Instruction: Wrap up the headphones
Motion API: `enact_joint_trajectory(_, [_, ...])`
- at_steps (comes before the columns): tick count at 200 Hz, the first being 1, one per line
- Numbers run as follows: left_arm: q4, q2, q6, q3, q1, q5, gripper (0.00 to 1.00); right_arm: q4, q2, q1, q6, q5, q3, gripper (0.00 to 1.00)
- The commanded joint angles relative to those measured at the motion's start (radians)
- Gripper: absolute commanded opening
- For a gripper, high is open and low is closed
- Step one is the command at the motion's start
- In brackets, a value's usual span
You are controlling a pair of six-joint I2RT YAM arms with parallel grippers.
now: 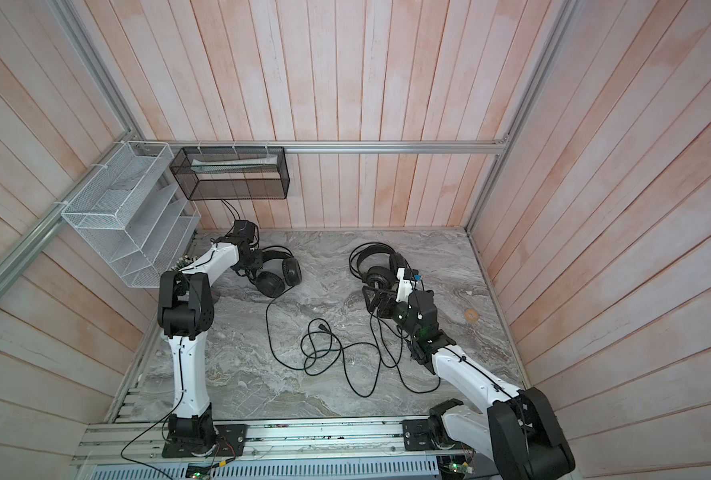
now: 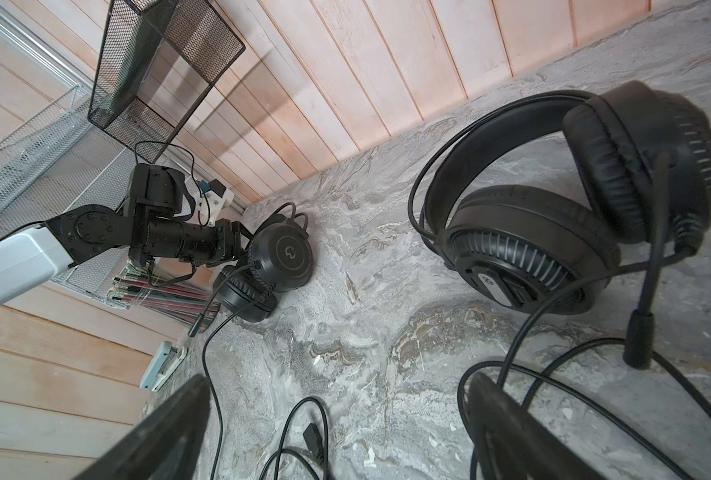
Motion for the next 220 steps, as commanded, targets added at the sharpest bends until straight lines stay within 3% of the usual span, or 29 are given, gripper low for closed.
enact_joint_trajectory(1, [-0.014, 0.026, -0.008, 0.028, 0.005, -0.02, 0.53, 0.027, 0.007, 0.009, -0.016, -0.017, 0.021, 0.97])
enact_joint_trajectory(80, [-0.011, 0.0, -0.029, -0.022, 0.005, -0.034, 0.17, 0.041, 0.007, 0.014, -0.012, -0.037, 0.019, 0.97])
enact_joint_trajectory(120, [-0.01, -0.106, -0.09, -0.12, 0.005, -0.017, 0.03, 0.021, -0.012, 0.015, -0.02, -0.038, 0.027, 0.97])
enact_joint_trajectory(157, [0.004, -0.343, -0.284, -0.32, 0.003, 0.033, 0.0, -0.015, -0.044, 0.021, -0.023, -0.05, 0.045, 0.97])
enact_joint_trajectory(184, [-0.015, -0.548, -0.497, -0.499, -0.003, 0.086, 0.0, -0.063, -0.067, 0.04, -0.04, -0.041, 0.061, 0.97])
enact_joint_trajectory(220, [-0.022, -0.799, -0.757, -0.725, -0.047, 0.127, 0.0, -0.096, -0.073, 0.142, -0.072, -0.007, 0.077, 0.97])
